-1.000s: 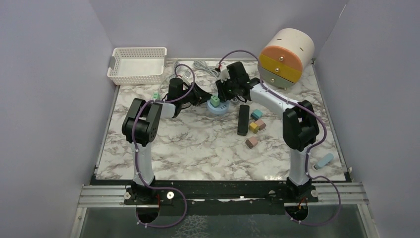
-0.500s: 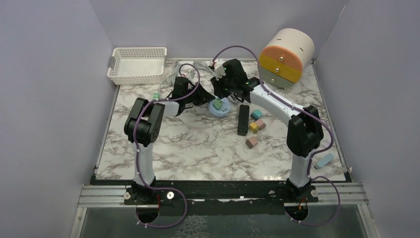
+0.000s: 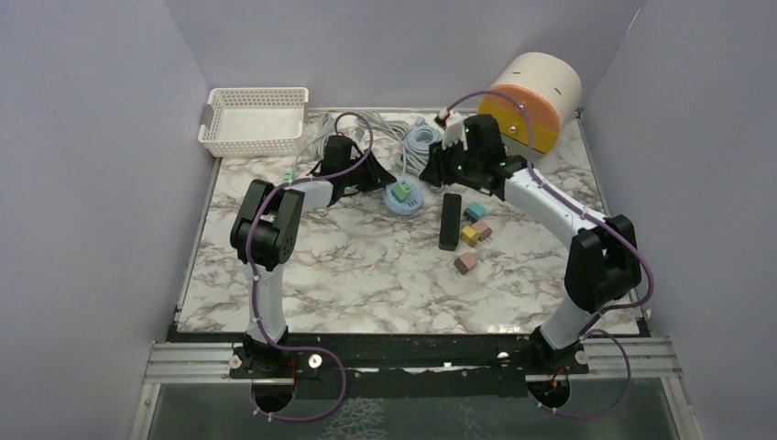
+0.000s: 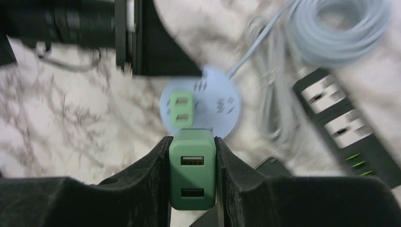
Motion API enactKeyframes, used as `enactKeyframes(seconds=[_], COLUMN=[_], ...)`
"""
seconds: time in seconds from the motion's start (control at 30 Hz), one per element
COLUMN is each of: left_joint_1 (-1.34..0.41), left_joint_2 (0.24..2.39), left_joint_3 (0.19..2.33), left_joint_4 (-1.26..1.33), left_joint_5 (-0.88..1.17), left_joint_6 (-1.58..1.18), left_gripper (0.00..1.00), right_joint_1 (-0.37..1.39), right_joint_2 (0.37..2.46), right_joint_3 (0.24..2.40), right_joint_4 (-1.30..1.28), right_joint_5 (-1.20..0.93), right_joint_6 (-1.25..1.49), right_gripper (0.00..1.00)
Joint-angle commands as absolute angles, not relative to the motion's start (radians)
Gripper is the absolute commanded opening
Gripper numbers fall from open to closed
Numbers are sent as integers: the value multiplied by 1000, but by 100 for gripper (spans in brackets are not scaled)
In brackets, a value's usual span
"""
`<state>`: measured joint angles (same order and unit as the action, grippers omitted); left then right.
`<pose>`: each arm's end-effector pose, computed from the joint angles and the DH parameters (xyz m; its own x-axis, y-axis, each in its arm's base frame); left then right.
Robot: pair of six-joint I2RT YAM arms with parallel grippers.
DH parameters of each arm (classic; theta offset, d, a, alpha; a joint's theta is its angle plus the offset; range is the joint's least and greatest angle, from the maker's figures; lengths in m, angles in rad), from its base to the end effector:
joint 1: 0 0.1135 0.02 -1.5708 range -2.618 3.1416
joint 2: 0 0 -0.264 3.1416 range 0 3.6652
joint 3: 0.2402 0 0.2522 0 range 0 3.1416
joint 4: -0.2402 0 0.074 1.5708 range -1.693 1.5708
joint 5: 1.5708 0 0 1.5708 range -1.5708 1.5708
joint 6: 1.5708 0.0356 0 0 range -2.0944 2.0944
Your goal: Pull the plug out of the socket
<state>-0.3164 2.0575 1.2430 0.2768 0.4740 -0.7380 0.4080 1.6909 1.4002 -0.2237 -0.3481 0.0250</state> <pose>0.4188 -0.1542 0.1557 -0.7970 -0.3689 -0.4781 0.1530 0.6425 -0.7508 0.3597 0.1687 0.3100 -0.4676 -0.1765 -0.8661 -0.6341 0.7497 0.1895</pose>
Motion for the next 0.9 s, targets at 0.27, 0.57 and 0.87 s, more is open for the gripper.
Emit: enactKeyframes(seconds=[0.27, 0.57, 0.87], left_joint_1=[-302, -310, -311], left_joint_2=[2075, 2066, 2058], left_joint_3=[1324, 1310, 1309], left_joint_4=[230, 241, 246], left_joint_5=[390, 399, 411], left_joint_6=[-683, -687, -687], left_gripper=[0, 0, 0], right_joint_1=[472, 472, 477], right_joint_2=[1823, 1852, 2044], right_joint_3=[1163, 1368, 1588], right_joint_4=[-287, -144, -214], right_joint_5=[-525, -415, -466], right_joint_6=[48, 58, 23], right_gripper=[60, 94, 79])
